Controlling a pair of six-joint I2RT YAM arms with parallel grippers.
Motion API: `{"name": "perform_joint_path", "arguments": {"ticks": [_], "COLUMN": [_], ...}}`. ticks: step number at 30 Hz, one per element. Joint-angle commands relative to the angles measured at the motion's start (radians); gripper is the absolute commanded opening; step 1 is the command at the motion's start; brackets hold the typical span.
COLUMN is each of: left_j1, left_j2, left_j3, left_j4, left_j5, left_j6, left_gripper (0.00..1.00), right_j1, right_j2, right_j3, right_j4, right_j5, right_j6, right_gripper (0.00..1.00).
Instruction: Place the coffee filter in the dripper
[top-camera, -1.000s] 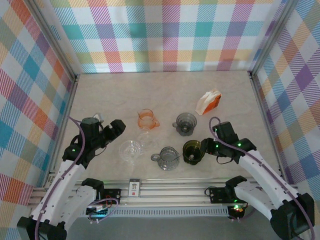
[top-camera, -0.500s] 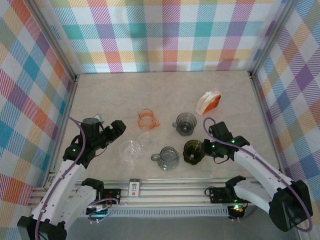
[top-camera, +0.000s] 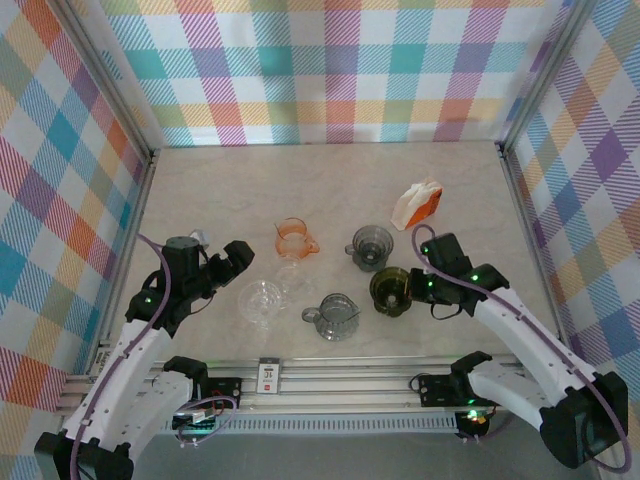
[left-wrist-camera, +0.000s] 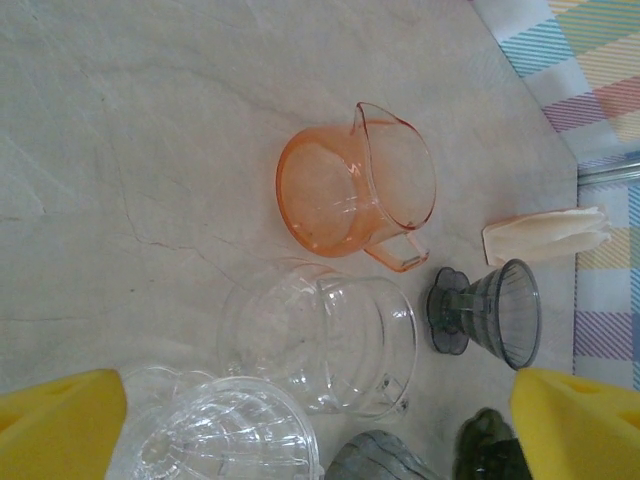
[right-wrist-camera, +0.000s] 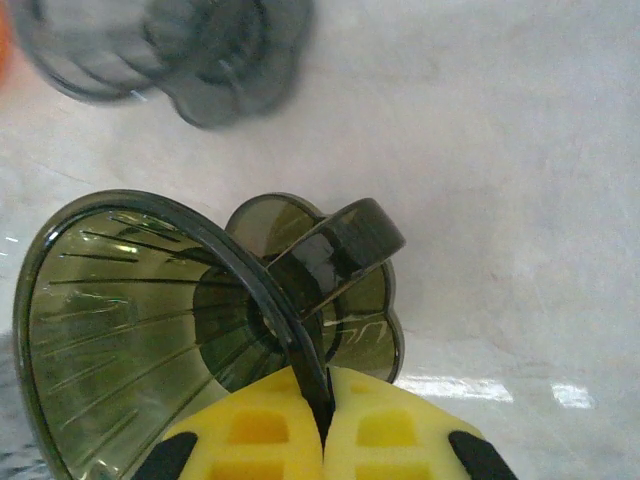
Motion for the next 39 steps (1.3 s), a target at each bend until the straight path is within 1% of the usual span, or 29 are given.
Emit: {"name": "perform_joint_path", "arguments": {"ticks": [1,4,7,9,12,15,18,27,39], "left_j1": [-0.012,-0.011,-0.011,-0.011,-0.011,-0.011,-0.010,-0.011,-0.011], "left_j2": [-0.022,-0.027,-0.027,-0.026,-0.025,-0.025,-0.027,-0.027,-0.021], "left_j3": [0.014,0.020,0.022,0.019,0.015,0.014,0.014,0.013,0.011], "left_j4": [-0.014,-0.018,-0.019,-0.019,-0.020,-0.024,-0.033,-0.034,-0.034], "left_j5": [0.014,0.008,0.003,-0.001,-0.002,-0.003,-0.005,-0.008,-0.010], "left_j6": [0.013,0.016,0.017,0.016,0.015,0.018,0.022,0.030,0.030], "left_gripper": [1.00,1.00,1.00,1.00,1.00,1.00,1.00,1.00,1.00], "right_j1": [0.003,0.013,0.084,0.158,0.242,0.307,0.343,0.382,0.388], "right_j2": [-0.016,0.011,0.053,0.096,0.163,0.224,0.263,0.299,0.318], "right_j3": [0.107,0.176,0.247,0.293,0.343,0.380,0.403,0.385,0.359], "right_j4": [-0.041,-0.053,-0.062,-0.066,-0.065,-0.069,-0.079,-0.082,-0.085], "right_j5": [-0.041,-0.131,-0.177,-0.182,-0.192,-0.186,-0.165,-0.147,-0.125], "right_j6": [-0.056,-0.073,-0.070,-0.062,-0.044,-0.039,-0.036,-0.020,-0.014], "right_gripper": [0.00,0.00,0.00,0.00,0.00,0.00,0.00,0.00,0.00]}}
